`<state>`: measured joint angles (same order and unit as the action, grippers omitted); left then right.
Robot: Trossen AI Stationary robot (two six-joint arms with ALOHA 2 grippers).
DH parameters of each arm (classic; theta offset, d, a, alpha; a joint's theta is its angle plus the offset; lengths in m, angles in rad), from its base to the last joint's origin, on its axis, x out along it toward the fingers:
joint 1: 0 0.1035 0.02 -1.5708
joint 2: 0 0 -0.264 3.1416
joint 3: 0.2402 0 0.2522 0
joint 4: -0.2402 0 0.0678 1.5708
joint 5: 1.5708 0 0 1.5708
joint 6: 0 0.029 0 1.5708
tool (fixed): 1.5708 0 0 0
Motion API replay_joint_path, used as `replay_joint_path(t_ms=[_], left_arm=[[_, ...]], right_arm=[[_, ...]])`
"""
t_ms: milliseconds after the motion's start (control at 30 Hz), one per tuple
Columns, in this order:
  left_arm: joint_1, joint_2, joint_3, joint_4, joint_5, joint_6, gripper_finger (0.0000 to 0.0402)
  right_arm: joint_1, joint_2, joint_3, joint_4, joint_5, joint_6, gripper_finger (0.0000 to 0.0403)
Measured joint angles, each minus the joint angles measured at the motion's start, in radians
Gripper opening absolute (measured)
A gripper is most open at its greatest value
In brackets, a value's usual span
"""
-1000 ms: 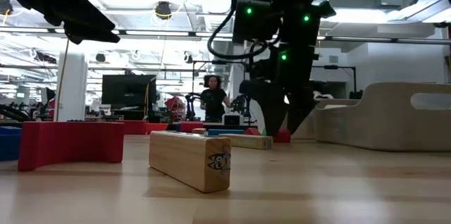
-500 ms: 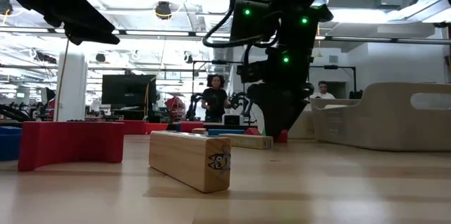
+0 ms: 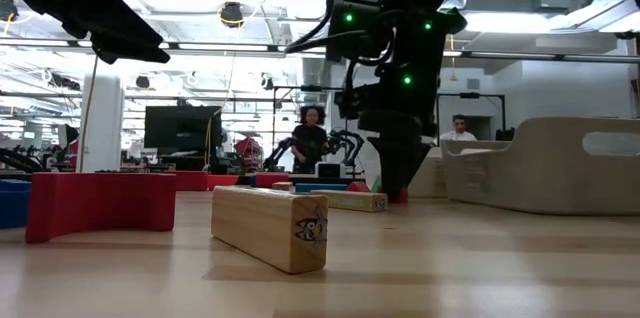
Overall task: Sort blocks by size
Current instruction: Put the small red wooden block into the white bin
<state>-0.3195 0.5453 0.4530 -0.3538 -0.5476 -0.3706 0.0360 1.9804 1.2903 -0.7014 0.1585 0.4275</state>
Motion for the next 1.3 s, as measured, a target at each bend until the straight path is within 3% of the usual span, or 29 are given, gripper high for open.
replay_joint_path(t_ms=[167,700,833,1000,1167,1300], left_arm=[[0.0,0.0,0.0,0.0,0.0,0.0,0.0208],[0.0,0.0,0.0,0.0,0.0,0.003,0.0208],[0.0,0.0,0.0,0.001,0.0,0.002,0.0208],[0.0,0.0,0.0,0.005,0.0,0.002,0.0208],[0.0,0.0,0.0,0.006,0.0,0.0,0.0208],[0.0,0.0,0.0,0.014,-0.006,-0.009,0.0208]], right_arm=[[0.002,-0.004,0.0,0.0,-0.001,-0.018,0.0144],[0.014,-0.1,-0.006,-0.06,-0.005,-0.085,0.0116],[0.05,-0.103,-0.006,-0.058,-0.007,-0.265,0.0145],[0.115,-0.103,0.004,-0.066,-0.006,-0.54,0.0216],[0.142,-0.095,0.04,-0.104,0.002,-0.633,0.0285],[0.129,-0.093,0.046,-0.107,0.009,-0.714,0.0318]])
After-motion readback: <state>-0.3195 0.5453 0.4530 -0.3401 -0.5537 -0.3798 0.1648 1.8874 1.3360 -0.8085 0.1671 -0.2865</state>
